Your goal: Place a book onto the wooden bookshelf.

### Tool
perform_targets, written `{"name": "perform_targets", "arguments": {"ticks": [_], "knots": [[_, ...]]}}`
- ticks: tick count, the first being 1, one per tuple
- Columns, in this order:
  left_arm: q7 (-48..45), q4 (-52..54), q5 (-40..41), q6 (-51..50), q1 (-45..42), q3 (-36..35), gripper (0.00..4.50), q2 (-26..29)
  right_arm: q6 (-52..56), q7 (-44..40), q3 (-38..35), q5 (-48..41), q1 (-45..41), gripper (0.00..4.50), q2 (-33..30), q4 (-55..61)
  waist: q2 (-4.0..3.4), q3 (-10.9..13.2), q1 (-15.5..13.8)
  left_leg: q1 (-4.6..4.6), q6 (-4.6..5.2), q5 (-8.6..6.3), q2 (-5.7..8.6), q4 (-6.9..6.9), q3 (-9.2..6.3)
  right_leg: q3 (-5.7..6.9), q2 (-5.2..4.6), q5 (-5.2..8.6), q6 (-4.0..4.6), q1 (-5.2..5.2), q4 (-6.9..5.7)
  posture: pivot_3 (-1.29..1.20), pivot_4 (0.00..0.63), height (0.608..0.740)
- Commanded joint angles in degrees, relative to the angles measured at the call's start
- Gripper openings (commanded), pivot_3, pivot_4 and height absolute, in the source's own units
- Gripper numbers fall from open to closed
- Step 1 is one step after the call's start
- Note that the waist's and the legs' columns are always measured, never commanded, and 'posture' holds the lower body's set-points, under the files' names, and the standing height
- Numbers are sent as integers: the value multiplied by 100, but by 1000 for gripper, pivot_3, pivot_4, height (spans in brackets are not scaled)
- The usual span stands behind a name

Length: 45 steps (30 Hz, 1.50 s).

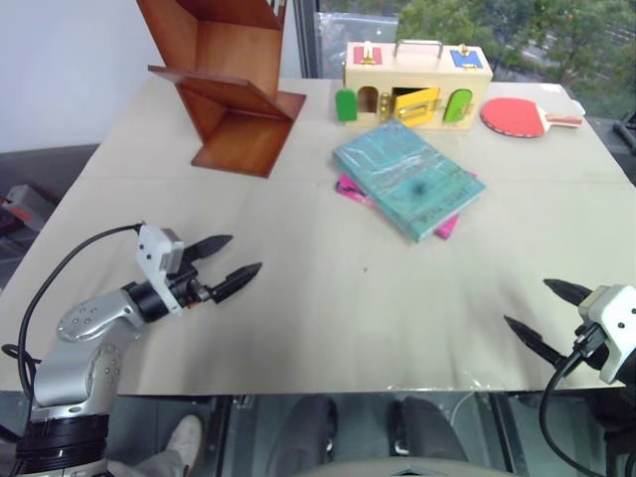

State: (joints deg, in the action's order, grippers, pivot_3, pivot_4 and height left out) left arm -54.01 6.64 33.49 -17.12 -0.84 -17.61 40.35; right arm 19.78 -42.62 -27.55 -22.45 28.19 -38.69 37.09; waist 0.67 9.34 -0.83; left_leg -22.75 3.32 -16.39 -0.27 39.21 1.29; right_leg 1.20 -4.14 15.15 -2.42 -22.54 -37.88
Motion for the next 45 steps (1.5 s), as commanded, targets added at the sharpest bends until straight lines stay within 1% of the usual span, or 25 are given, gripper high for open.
{"name": "perform_targets", "arguments": {"ticks": [1,3,4,5,8,9,10,11,12,14,16,18,19,21,22,23,24,26,29,32,36,41,45], "knots": [[-43,205,76,21,-94,-120,4500,74,32,17,-151,-74,-212,4484,-97,-28,0,0,0,0,0,0,0,0,0,0,0,0,0,0,0,0,150,740],[-58,279,176,-31,-215,-74,4500,17,133,91,-68,-55,-460,3987,-171,-124,0,0,4,0,0,0,0,1,0,0,0,0,-1,0,0,0,150,740],[-90,298,230,-39,-259,-58,4500,-13,174,93,-44,-50,-542,3664,-196,-165,0,0,4,0,0,0,0,2,1,-1,-1,-1,-1,0,0,0,150,740],[-120,302,263,-52,-284,-51,4500,-30,198,84,-33,-45,-582,3264,-203,-186,0,0,3,0,0,0,0,3,2,-1,-1,-1,-1,0,0,0,150,740],[-194,348,281,-39,-370,9,4500,-70,176,158,54,29,-831,1823,-190,-315,0,0,2,2,-1,1,0,1,-2,3,1,0,1,0,-4,0,150,740],[-223,373,286,-31,-411,45,4500,-87,224,256,178,78,-1051,1231,-186,-390,0,0,2,1,-1,1,0,0,-1,3,2,0,1,0,-3,0,150,740],[-246,397,277,-19,-444,83,4500,-102,300,350,304,110,-1274,989,-184,-457,1,0,3,-1,-3,2,0,0,0,3,2,0,1,-1,-3,0,150,740],[-260,428,258,-1,-487,139,4500,-123,434,469,466,170,-1561,524,-212,-536,2,-1,18,-1,-3,2,1,0,0,2,3,-1,0,0,-1,0,150,740],[-271,450,239,10,-528,188,4500,-141,609,566,626,219,-1834,235,-252,-621,0,0,33,-1,-5,3,1,2,3,0,4,-1,0,-1,-2,0,150,740],[-266,464,206,22,-610,275,4500,-180,880,665,1023,408,-2442,235,-365,-895,0,1,43,3,-5,4,3,4,8,-7,5,-2,-1,-1,-4,0,150,740],[-226,430,168,40,-705,358,4500,-247,1092,930,1456,673,-3358,235,-294,-1480,2,1,58,1,-4,3,3,4,7,-6,7,-2,-1,-4,-5,0,150,740],[-149,408,133,80,-784,444,4500,-376,1028,1253,1968,1144,-4526,235,-142,-2413,-6,6,63,-2,-4,4,6,4,8,-6,9,-2,0,-9,-7,0,150,740],[-111,421,133,91,-807,479,4500,-438,967,1322,2177,1339,-4960,235,-101,-2825,-9,7,84,-1,-21,14,6,5,9,-8,11,-2,0,-10,-10,0,150,740],[-61,475,140,76,-828,535,4500,-533,749,1423,2475,1674,-5654,235,-26,-3629,-10,8,102,-7,-24,17,9,5,13,-10,13,-3,0,-19,-13,0,150,740],[-49,491,142,66,-835,552,4500,-555,649,1455,2544,1772,-5857,235,1,-3907,-9,8,101,-8,-25,17,9,5,11,-7,14,-3,0,-18,-14,0,150,740],[-28,532,133,66,-825,584,4500,-577,408,1560,2670,1983,-6294,235,26,-4541,-10,8,93,-9,-25,17,9,4,10,-5,15,-2,0,-18,-12,0,150,740],[-9,566,134,65,-815,602,4500,-596,140,1697,2784,2192,-6756,107,57,-5237,-10,8,88,-14,-25,17,10,0,10,-3,15,-2,0,-19,-6,0,150,740],[32,600,135,71,-810,619,4500,-622,-309,1923,2925,2463,-7554,107,159,-6495,-9,10,121,-33,-23,16,16,-3,15,-5,17,-2,-1,-36,2,0,150,740],[104,648,126,89,-786,631,4500,-649,-887,2073,3100,2729,-8427,107,381,-7961,-9,10,167,-70,-23,16,22,0,24,-7,21,-2,-2,-73,0,0,150,740],[182,734,118,98,-721,622,4500,-669,-967,2088,3004,2701,-9116,107,661,-8999,-10,10,191,-98,-25,17,15,4,26,-6,19,-3,-3,-105,-5,0,150,740],[179,896,194,89,-584,551,4500,-645,-875,1786,2861,2514,-9647,107,950,-9810,-11,11,208,-98,-26,18,9,2,28,-4,20,-3,-3,-107,-7,0,150,740],[-133,1016,528,17,-429,402,4500,-532,-762,1365,2786,2424,-9816,107,1151,-10240,-11,11,196,-98,-25,18,11,4,31,-4,21,-3,-3,-106,-8,0,150,740],[-270,1023,637,11,-370,353,4500,-470,-685,866,2767,2325,-9732,107,1251,-10184,-14,12,187,-98,-26,18,11,4,30,-5,20,-3,-3,-107,-10,0,150,740]]}}
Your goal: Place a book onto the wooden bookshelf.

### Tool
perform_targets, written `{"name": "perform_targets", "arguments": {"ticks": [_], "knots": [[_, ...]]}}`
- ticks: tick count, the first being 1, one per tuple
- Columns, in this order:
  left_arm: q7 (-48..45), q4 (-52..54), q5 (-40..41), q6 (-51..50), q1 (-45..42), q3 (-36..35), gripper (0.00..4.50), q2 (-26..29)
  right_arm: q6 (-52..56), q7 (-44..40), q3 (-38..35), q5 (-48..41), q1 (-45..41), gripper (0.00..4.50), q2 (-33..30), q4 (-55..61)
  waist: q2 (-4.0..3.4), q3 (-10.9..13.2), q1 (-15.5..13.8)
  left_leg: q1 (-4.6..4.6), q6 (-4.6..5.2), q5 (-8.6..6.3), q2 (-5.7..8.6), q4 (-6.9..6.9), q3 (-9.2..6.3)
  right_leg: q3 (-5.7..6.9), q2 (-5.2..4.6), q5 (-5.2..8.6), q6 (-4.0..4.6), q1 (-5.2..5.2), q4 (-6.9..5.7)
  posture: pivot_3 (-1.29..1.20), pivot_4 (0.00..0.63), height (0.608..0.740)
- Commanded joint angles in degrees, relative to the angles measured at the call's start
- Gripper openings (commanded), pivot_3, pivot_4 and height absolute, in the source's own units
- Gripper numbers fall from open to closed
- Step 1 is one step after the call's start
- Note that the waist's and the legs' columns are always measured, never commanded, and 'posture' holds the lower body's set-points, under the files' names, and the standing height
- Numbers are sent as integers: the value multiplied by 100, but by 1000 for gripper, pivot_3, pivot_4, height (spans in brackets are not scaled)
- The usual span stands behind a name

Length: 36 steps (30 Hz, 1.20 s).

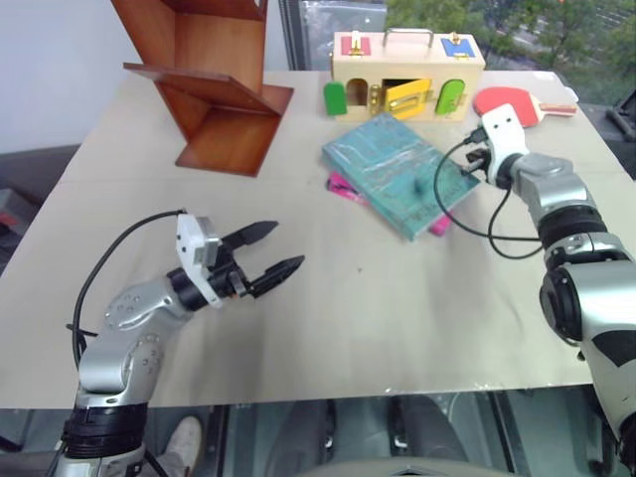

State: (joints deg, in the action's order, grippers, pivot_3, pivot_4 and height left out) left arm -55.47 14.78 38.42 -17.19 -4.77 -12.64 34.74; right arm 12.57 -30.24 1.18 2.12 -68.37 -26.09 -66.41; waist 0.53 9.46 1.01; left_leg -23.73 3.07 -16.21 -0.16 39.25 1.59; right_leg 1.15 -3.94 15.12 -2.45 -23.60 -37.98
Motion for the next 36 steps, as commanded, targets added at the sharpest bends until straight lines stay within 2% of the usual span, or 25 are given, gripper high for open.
{"name": "perform_targets", "arguments": {"ticks": [1,9,15,18,21,24,29,32,36], "knots": [[-135,212,145,20,28,-143,4500,92,37,-475,-97,-143,-37,107,2,203,0,0,8,1,0,0,0,0,0,0,1,0,0,0,0,0,150,740],[-179,138,109,46,10,-132,4500,71,213,-924,-185,-332,218,107,28,723,-1,0,13,1,0,0,0,0,0,0,0,0,0,0,-2,0,150,740],[63,81,-43,-16,-72,0,4500,-16,360,-955,-302,-477,662,107,-100,1605,-1,-1,-6,1,0,0,0,1,-3,0,-2,0,0,0,-3,0,150,740],[247,60,-88,-66,-141,88,4500,-137,562,-1094,-497,-744,1118,107,-212,2548,-1,-1,-22,-1,0,0,1,2,-4,-1,-3,0,0,0,-3,0,150,740],[628,-93,-386,-174,-332,296,4500,-260,466,-1176,-823,-1172,1915,107,-270,3901,0,-1,-46,-4,0,0,2,3,-13,1,-6,0,0,2,0,0,150,740],[1023,-183,-501,-434,-588,465,4500,-436,549,-1157,-816,-1170,2806,107,-504,5196,-2,-2,-64,-5,0,0,2,5,-15,1,-3,0,-1,2,-2,0,150,740],[1000,-521,-524,-732,-1052,690,4500,-538,1398,-962,-1034,-1485,3749,107,-733,6668,-2,-2,-27,2,0,0,3,11,-5,-4,-2,-1,-2,1,-15,0,150,740],[1347,-783,-127,-1655,-1528,623,4500,-667,2121,-851,-1297,-1953,4366,107,-758,7983,-2,-3,-43,5,1,0,2,17,-8,-3,4,-1,-2,1,-30,0,150,740],[1865,-1165,515,-2918,-2021,369,4500,-958,2291,-941,-1554,-2616,5219,107,-692,9386,1,-5,-74,3,0,1,1,23,-21,-4,17,-1,-2,2,-37,0,150,740]]}}
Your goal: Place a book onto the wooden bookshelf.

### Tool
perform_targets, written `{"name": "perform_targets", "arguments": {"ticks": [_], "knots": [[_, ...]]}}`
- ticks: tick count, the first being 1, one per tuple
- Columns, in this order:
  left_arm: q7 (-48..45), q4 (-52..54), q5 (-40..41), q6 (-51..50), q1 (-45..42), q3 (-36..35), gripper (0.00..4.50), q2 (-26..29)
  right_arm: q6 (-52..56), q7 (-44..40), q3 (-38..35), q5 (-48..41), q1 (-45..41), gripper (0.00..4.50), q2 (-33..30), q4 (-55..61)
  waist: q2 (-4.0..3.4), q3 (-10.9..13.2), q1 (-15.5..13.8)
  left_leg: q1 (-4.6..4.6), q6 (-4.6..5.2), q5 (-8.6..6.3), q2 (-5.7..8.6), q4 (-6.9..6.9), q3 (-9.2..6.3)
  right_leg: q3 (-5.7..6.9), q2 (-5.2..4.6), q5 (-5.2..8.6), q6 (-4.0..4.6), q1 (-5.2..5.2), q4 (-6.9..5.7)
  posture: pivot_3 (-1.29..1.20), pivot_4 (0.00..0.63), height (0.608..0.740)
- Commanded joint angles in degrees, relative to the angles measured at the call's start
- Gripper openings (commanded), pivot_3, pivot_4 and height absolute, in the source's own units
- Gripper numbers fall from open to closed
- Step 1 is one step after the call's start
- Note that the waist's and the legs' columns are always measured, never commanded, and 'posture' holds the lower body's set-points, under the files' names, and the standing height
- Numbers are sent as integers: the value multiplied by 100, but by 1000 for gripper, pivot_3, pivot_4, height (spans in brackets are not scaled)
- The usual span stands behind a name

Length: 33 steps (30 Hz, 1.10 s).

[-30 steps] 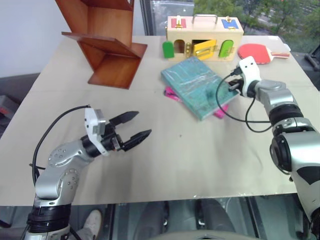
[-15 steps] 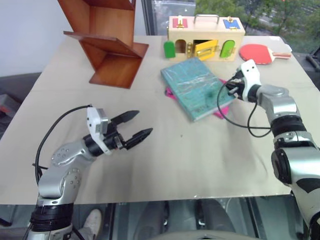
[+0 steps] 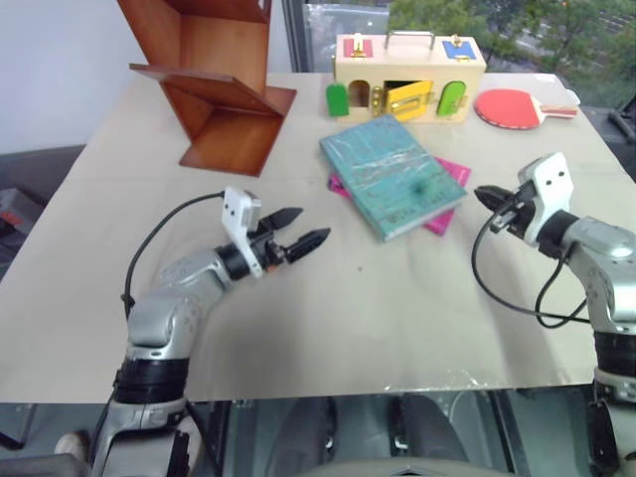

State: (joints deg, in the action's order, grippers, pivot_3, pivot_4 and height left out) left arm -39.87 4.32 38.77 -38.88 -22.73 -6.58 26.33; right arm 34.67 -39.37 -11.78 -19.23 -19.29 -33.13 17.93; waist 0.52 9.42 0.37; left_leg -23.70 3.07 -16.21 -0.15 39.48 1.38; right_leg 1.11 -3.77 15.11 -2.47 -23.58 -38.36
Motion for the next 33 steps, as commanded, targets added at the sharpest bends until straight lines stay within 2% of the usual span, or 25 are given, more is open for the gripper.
{"name": "perform_targets", "arguments": {"ticks": [1,3,6,7,11,13,15,17,24,31,33], "knots": [[593,-404,762,-1155,-468,-403,4500,-346,181,20,-359,-727,663,334,60,1497,2,-1,-8,-2,0,0,0,3,-2,0,0,0,0,1,1,0,150,740],[997,-944,1063,-1643,-862,-661,4500,-697,401,198,-507,-1191,1166,928,182,2282,6,-3,-71,-4,1,0,5,9,-3,-1,-3,0,-1,1,-3,0,150,740],[1362,-1737,1224,-2052,-1356,-935,4500,-1090,461,312,-514,-1306,1991,2358,89,3123,13,-5,-111,-5,1,0,6,21,-5,0,1,1,-1,2,-11,0,150,740],[1411,-1938,1244,-2112,-1474,-991,4500,-1169,434,359,-524,-1306,2199,2960,76,3309,14,-6,-112,-6,1,-1,5,34,-7,1,6,1,-1,2,-16,0,150,740],[1446,-2996,1286,-2256,-2016,-1236,4500,-1444,119,502,-890,-1256,3199,4484,86,4047,17,-5,-113,-5,2,-1,7,62,-6,8,11,1,-2,4,-46,0,150,740],[1322,-3611,1162,-2144,-2318,-1269,4500,-1528,-568,305,-933,-1149,3958,4484,-177,4194,18,-6,-120,-1,2,-1,7,69,-6,12,14,1,-3,8,-53,0,150,740],[1275,-4392,1123,-1951,-2710,-1444,4500,-1616,-1036,371,-1028,-1442,4509,4484,-306,4207,26,-6,-127,2,5,-3,9,75,-14,23,18,0,-7,18,-52,0,150,740],[1178,-5132,1024,-1762,-3119,-1554,4500,-1680,-1500,515,-1022,-1344,4908,4484,-465,4207,31,-8,-110,5,10,-5,7,79,-20,29,21,-2,-9,26,-51,0,150,740],[660,-6982,523,-1315,-4170,-1652,4500,-1711,-1928,1313,-666,-957,4900,4484,-760,4207,39,-7,-90,13,25,-12,7,85,-11,20,24,-6,-17,29,-53,0,150,740],[651,-7699,324,-926,-4531,-2022,4500,-1755,-2157,1831,-401,-948,4898,4484,-1144,4207,41,-6,-112,2,5,-1,7,84,-13,22,21,-6,-16,27,-42,0,150,740],[728,-7786,351,-929,-4556,-2175,4005,-1752,-2368,1964,-396,-1019,4941,4500,-1250,4207,41,-6,-114,2,5,-1,7,84,-12,22,19,-6,-16,27,-41,0,150,740]]}}
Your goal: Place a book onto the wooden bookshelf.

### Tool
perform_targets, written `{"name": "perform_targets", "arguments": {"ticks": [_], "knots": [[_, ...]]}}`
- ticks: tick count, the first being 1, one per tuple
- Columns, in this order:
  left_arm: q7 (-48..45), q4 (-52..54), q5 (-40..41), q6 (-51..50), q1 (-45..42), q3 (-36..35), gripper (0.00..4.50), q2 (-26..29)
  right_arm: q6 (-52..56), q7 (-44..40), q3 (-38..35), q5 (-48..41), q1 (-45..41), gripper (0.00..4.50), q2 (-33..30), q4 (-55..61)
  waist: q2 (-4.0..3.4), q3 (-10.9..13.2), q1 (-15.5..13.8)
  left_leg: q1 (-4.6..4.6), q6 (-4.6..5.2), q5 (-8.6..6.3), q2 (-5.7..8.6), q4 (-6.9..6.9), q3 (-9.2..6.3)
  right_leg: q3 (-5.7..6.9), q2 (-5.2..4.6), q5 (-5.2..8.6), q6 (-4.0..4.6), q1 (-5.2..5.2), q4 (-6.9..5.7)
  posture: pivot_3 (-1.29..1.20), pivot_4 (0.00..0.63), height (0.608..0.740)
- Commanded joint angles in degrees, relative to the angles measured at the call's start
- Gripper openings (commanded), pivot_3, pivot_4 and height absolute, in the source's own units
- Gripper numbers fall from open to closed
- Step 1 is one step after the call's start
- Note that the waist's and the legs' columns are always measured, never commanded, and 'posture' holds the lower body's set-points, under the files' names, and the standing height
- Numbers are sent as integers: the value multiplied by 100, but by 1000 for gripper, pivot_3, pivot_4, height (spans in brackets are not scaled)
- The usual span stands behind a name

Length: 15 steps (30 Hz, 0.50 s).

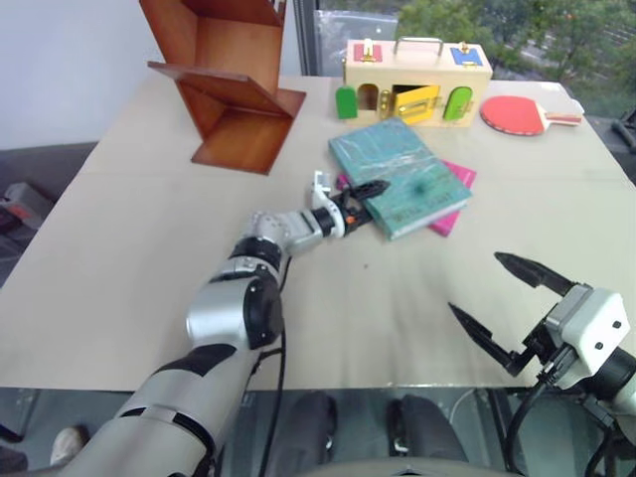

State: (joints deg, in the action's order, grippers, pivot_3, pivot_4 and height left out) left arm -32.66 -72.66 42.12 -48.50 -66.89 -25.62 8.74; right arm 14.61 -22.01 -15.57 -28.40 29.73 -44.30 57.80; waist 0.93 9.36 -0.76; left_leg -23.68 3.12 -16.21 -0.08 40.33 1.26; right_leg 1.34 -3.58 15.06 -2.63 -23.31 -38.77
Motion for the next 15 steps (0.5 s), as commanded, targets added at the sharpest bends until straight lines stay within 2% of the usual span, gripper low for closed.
{"name": "perform_targets", "arguments": {"ticks": [1,3,4,8,9,10,15], "knots": [[16,-104,-1,5,-151,-312,3749,18,-452,293,-9,-138,40,4500,-179,220,0,0,0,0,0,0,0,0,0,0,0,0,0,0,-1,0,150,740],[8,-112,-14,-99,-165,-396,2888,56,-543,418,11,-193,41,4500,-282,220,0,0,2,1,0,0,-1,0,-2,1,1,0,0,0,-1,0,150,740],[17,-110,-30,-127,-165,-435,2097,70,-570,473,17,-212,48,4500,-337,220,0,0,4,1,0,0,-2,0,-1,1,1,0,0,0,-3,0,150,740],[72,-95,-14,-224,-138,-587,720,120,-558,587,40,-267,-48,4500,-442,220,0,0,7,2,-1,0,-2,0,0,-1,1,0,0,0,-4,0,150,740],[64,-86,-6,-274,-135,-616,123,127,-540,610,48,-298,-91,4500,-466,220,0,0,7,2,-1,0,-2,0,0,0,1,0,0,0,-4,0,150,740],[49,-71,-10,-330,-133,-639,13,134,-516,625,53,-328,-137,4500,-486,220,0,0,7,2,-1,0,-2,0,0,-1,1,0,0,0,-4,0,150,740],[-18,169,105,-836,-111,-781,13,227,-251,575,74,-458,-502,4500,-512,220,0,0,7,3,-1,0,-2,0,0,0,1,0,0,0,-5,0,150,740]]}}
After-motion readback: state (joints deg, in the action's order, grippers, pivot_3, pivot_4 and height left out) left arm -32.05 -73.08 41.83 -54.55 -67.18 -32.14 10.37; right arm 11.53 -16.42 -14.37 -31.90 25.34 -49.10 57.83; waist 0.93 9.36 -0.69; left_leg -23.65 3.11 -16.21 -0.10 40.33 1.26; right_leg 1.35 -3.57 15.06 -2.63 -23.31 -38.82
